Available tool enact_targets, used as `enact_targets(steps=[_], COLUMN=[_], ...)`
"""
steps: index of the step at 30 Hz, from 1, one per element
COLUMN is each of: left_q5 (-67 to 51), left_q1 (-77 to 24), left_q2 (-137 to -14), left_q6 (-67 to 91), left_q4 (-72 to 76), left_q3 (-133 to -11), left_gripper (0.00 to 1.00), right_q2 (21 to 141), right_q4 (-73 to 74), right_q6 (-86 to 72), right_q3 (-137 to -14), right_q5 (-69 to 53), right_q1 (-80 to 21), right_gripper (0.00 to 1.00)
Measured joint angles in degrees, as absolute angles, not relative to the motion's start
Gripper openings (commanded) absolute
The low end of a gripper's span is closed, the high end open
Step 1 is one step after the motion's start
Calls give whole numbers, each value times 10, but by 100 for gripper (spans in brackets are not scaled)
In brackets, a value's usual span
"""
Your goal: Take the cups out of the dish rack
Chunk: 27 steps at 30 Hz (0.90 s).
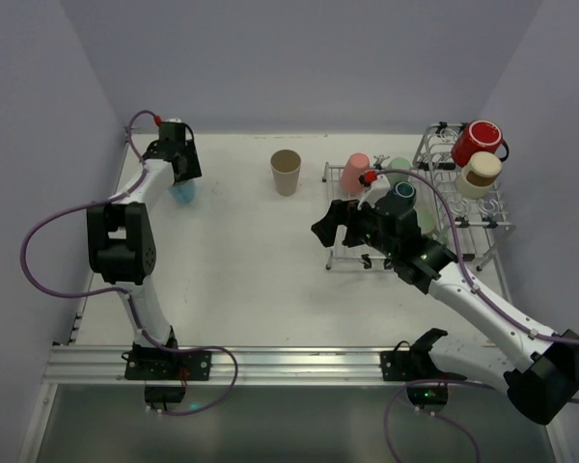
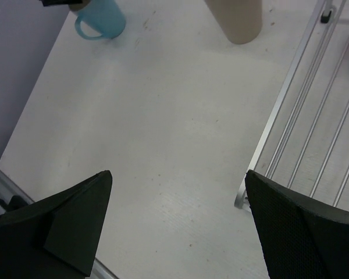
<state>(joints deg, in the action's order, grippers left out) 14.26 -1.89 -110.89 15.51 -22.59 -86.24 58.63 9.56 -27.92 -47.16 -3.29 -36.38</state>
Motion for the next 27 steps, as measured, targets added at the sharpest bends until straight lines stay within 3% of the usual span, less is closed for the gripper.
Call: enact_targets(steps=[4,10,14,18,24,27], left_q5=[132,104,76,49,-36,-80], left_q1=[-19,-19,-22,-54,-184,-190], left_q2=[-1098,-1050,-1001,-877,-624,-523], left_q6=[159,176,190,207,230,237], left_q4=[-226,-223,-213,-181,-108,-89], left_q3=[-867,-867,-858,-781,-613,-537], left_gripper=[77,79,82,83,84,85], right_q2=[608,665,726,787,868,915], right_q4=[114,125,134,142,156,159], right_q6=[-265,-248,-234,-222,-209,-203], right_q3=[-510,-564,-605,-655,-742,-787], right_q5=[21,92,149,206,263,287], right_q1=[-364,-364,-364,-358,-324,-307], right_gripper=[99,99,92,89,84,84])
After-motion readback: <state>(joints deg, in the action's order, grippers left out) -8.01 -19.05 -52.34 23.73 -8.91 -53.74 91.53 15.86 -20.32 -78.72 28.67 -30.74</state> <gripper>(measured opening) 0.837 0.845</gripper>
